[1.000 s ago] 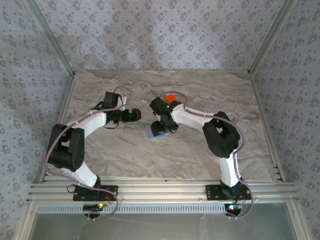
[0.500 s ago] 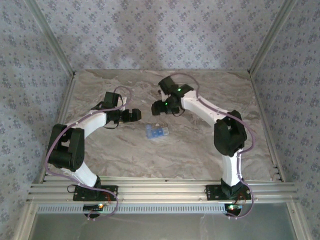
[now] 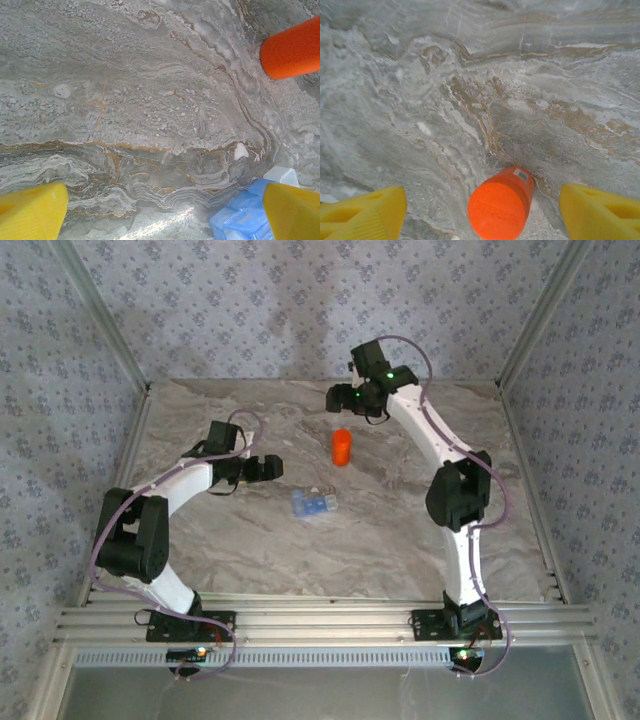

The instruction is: Sort the pills into containers

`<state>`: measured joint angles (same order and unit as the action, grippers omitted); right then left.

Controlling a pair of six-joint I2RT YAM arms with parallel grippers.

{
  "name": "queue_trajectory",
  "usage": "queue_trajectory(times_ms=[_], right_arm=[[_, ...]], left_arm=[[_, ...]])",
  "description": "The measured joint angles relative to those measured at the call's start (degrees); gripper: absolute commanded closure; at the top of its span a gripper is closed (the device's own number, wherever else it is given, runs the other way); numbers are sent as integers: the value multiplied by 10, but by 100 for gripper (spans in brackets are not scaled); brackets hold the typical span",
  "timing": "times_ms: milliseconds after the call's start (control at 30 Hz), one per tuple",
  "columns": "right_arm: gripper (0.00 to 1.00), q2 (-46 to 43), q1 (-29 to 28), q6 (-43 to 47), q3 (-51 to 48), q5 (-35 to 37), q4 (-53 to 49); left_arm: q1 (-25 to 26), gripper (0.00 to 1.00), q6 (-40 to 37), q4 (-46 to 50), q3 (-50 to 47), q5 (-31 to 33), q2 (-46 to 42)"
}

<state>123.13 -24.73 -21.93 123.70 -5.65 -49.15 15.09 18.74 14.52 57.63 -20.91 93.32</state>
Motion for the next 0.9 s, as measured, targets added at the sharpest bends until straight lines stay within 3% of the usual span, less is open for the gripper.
queue_trajectory(times_ms=[233, 433, 567, 633, 733, 900], right_arm=[[18, 63, -29, 20, 9, 34, -50], [25, 64, -42, 30, -22, 53, -55], [35, 64, -42, 33, -56, 55, -55], [48, 64, -41, 34, -67, 55, -54], [59, 63, -41, 35, -73, 55, -48], [67, 54, -40, 36, -85, 51, -41]], left_arm=[[0, 0, 0, 8, 8, -2, 0], [0, 0, 0, 9, 9, -2, -6], [0, 0, 0, 9, 9, -2, -11], [0, 0, 0, 9, 9, -2, -11], [0, 1, 5, 9, 9, -3, -11], [0, 0, 20, 8, 11, -14, -11]])
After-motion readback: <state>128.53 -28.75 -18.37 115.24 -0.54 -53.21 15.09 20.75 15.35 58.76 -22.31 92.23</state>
